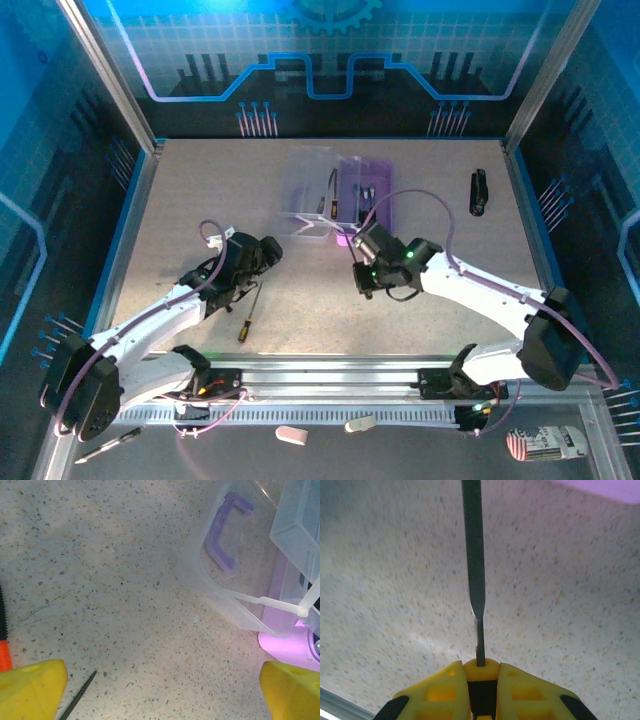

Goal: Pack the tool kit

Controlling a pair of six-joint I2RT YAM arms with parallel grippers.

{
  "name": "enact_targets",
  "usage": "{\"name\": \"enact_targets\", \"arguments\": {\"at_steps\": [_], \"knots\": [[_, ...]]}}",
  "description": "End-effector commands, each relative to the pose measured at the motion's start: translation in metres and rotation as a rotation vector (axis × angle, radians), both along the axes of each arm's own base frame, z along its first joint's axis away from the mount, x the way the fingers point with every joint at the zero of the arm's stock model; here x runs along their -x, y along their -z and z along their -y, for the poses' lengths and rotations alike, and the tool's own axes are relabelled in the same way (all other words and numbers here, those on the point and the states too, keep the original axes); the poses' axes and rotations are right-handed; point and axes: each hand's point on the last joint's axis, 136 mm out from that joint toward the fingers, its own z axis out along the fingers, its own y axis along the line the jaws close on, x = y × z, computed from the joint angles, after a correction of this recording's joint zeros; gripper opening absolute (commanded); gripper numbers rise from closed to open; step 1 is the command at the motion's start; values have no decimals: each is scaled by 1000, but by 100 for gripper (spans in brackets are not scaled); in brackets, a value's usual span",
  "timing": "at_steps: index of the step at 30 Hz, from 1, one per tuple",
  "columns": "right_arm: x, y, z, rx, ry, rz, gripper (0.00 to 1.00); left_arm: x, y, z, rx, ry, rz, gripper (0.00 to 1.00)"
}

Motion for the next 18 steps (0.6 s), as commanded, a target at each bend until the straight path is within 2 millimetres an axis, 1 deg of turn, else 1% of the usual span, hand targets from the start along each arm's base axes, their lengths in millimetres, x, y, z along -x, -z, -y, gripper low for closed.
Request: {"name": "enact_targets", "arguments": {"at_steps": [1,4,6,8,11,13,15,18], "knots": [[-33,-21,-1,-98,25,13,15,-8,-13,3,29,-3,41,99],[-72,-32,-4,-122,51,44,14,-5,-14,0,22,-3,48,99],[-97,-43,-9,-149,60,62,13,0,-15,-3,17,1,50,99],[-120,-50,-12,-179,85,63,14,5,-17,-6,10,4,56,99],[-150,-57,-22,-268,114,36,14,16,-15,-16,-3,-12,57,99],[-170,-53,-24,-288,147,27,14,23,-13,-22,-1,-29,62,99],[-187,-48,-30,-302,159,13,14,29,-13,-28,6,-43,81,99],[-204,-35,-36,-298,179,-11,14,37,-16,-37,6,-62,109,99]]}}
